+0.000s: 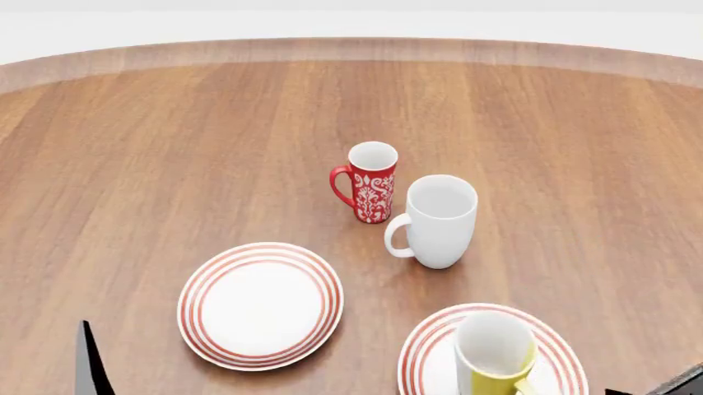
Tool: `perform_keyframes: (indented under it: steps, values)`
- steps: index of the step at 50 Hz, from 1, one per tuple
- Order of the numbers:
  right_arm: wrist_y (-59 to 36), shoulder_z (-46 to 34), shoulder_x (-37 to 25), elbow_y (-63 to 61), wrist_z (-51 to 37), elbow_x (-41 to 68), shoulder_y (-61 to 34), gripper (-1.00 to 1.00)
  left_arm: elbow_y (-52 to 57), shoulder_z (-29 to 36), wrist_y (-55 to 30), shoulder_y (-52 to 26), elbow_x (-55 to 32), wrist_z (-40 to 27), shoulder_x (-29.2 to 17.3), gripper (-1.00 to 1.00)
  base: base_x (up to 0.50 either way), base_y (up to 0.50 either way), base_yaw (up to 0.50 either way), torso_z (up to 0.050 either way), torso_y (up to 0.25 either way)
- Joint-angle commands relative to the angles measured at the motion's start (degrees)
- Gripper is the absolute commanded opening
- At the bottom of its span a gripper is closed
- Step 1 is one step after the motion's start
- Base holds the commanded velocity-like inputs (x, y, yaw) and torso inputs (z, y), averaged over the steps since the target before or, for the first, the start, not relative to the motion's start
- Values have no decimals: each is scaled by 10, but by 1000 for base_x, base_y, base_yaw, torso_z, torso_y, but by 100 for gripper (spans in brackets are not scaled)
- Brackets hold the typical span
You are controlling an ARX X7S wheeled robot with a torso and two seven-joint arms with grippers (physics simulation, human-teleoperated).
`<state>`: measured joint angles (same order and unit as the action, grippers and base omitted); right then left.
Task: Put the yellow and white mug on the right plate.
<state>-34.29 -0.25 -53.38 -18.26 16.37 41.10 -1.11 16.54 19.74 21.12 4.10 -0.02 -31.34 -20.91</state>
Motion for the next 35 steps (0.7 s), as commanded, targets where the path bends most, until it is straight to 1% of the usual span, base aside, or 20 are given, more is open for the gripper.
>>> perform_keyframes:
  steps: [1, 6, 7, 9, 10, 11, 12, 14, 15, 16, 17, 19, 23, 24, 25, 26, 27, 29, 31, 35]
  values:
    - [151, 181, 95, -52, -4, 48, 128, 100, 5, -29, -22, -12, 5, 3, 5, 100, 0, 0, 0, 0, 0]
    - [257, 187, 172, -37, 55, 40, 143, 100, 0, -39, -14, -9, 12, 0, -7, 100, 0, 0, 0, 0, 0]
    - [279, 188, 206, -21, 61, 57, 134, 100, -3, -45, -10, -5, 15, -3, -11, 100, 0, 0, 0, 0, 0]
    - [283, 191, 223, -17, 58, 79, 126, 100, -3, -50, -9, -4, 14, -6, -14, 100, 0, 0, 0, 0, 0]
    - [305, 192, 242, -4, 60, 69, 117, 100, -4, -56, -5, -2, 25, -14, -14, 100, 0, 0, 0, 0, 0]
    - [309, 208, 264, -1, 37, 105, 101, 100, -3, -66, 6, 0, 29, -20, -21, 100, 0, 0, 0, 0, 0]
    - [309, 211, 268, -2, 35, 115, 98, 100, -4, -71, 10, 1, 32, -24, -23, 100, 0, 0, 0, 0, 0]
    - [361, 211, 299, 3, 33, 59, 84, 100, -11, -85, 22, 3, 34, -31, -30, 100, 0, 0, 0, 0, 0]
    - [377, 214, 317, 3, 21, 55, 68, 100, -20, -104, 31, 6, 43, -45, -36, 100, 0, 0, 0, 0, 0]
    - [409, 213, 334, 7, 18, 18, 55, 100, -23, -111, 34, 7, 36, -47, -40, 100, 0, 0, 0, 0, 0]
    - [459, 222, 372, 25, -11, -34, 23, 100, -28, -129, 44, 9, 48, -61, -45, 100, 0, 0, 0, 0, 0]
    - [468, 223, 385, 34, -17, -27, 7, 100, -31, -146, 50, 11, 40, -67, -53, 100, 0, 0, 0, 0, 0]
    - [566, 235, 443, 51, -49, -116, -35, 100, -29, -204, 32, -4, 31, -99, -64, 100, 0, 0, 0, 0, 0]
    - [597, 254, 463, 51, -80, -161, -54, 100, -32, -222, 35, -13, 32, -111, -66, 100, 0, 0, 0, 0, 0]
    - [587, 260, 465, 35, -97, -139, -63, 100, -35, -243, 24, -25, 17, -120, -70, 100, 0, 0, 0, 0, 0]
    - [593, 265, 468, 30, -111, -158, -73, 100, -35, -257, 19, -32, 16, -127, -73, 100, 0, 0, 0, 0, 0]
    - [609, 263, 469, 27, -104, -159, -78, 100, -38, -265, 21, -37, 24, -134, -75, 100, 0, 0, 0, 0, 0]
    - [667, 271, 482, 35, -109, -218, -106, 100, -34, -290, 15, -47, 8, -145, -79, 100, 0, 0, 0, 0, 0]
    - [650, 287, 486, 15, -149, -224, -134, 100, -39, -307, 22, -54, 11, -155, -84, 100, 0, 0, 0, 0, 0]
    - [649, 299, 484, -6, -176, -231, -154, 100, -34, -331, 24, -58, 13, -167, -90, 100, 0, 0, 0, 0, 0]
